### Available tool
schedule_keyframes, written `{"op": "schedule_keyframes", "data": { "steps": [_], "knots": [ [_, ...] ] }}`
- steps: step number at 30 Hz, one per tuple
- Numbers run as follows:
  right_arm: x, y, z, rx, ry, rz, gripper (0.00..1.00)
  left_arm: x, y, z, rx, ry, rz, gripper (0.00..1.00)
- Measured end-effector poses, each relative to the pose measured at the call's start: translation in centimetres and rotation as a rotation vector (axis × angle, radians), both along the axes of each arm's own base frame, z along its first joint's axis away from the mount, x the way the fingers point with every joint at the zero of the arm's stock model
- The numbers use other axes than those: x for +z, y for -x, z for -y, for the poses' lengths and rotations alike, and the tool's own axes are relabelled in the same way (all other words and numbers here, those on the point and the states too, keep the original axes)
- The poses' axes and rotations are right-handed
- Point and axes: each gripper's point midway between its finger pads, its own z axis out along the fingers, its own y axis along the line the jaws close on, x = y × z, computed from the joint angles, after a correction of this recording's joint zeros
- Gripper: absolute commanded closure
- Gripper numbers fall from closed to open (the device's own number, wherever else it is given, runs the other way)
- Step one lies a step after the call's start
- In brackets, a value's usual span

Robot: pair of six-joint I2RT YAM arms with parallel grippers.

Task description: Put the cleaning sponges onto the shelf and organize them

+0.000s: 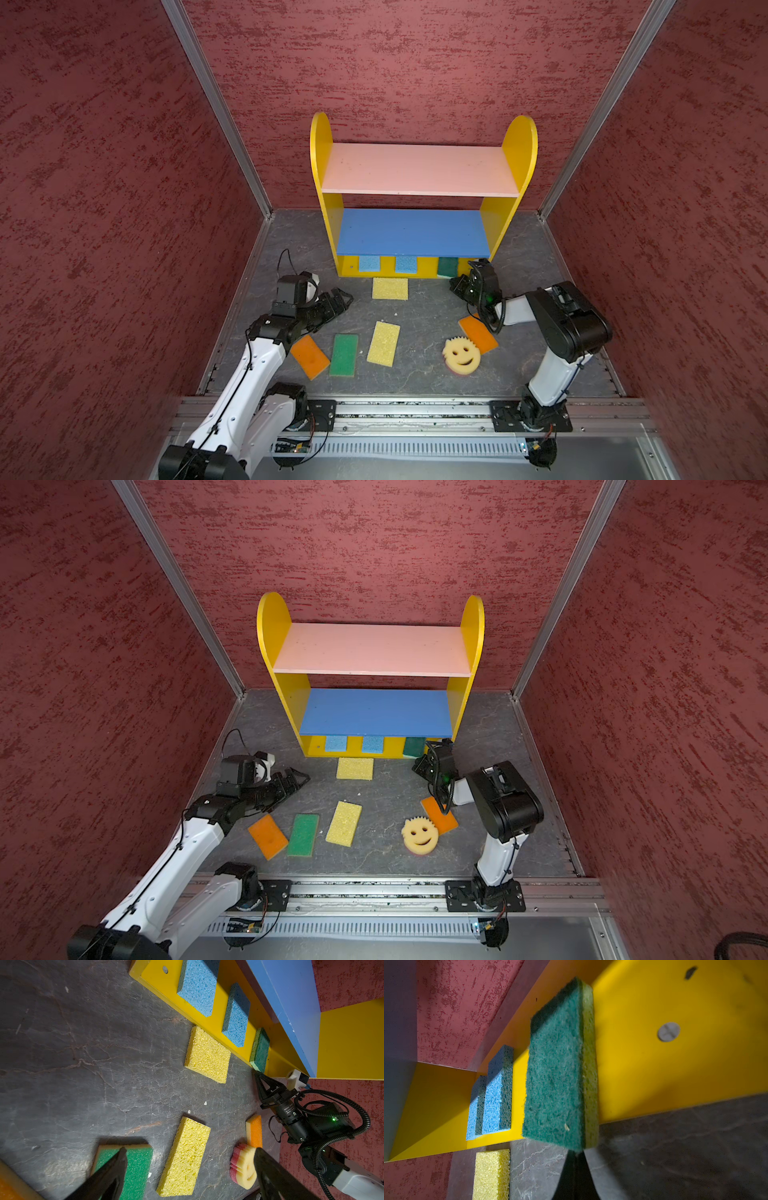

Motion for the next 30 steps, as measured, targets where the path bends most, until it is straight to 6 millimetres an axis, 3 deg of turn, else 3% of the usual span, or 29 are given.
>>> {"op": "schedule_keyframes", "data": {
  "steps": [30],
  "knots": [
    [1.2,-1.5,0.3,-0.043,-0.103,0.105,1.00,-0.2,-0.1,0.0,0.000,-0.001,-0.008,0.05]
  ]
}}
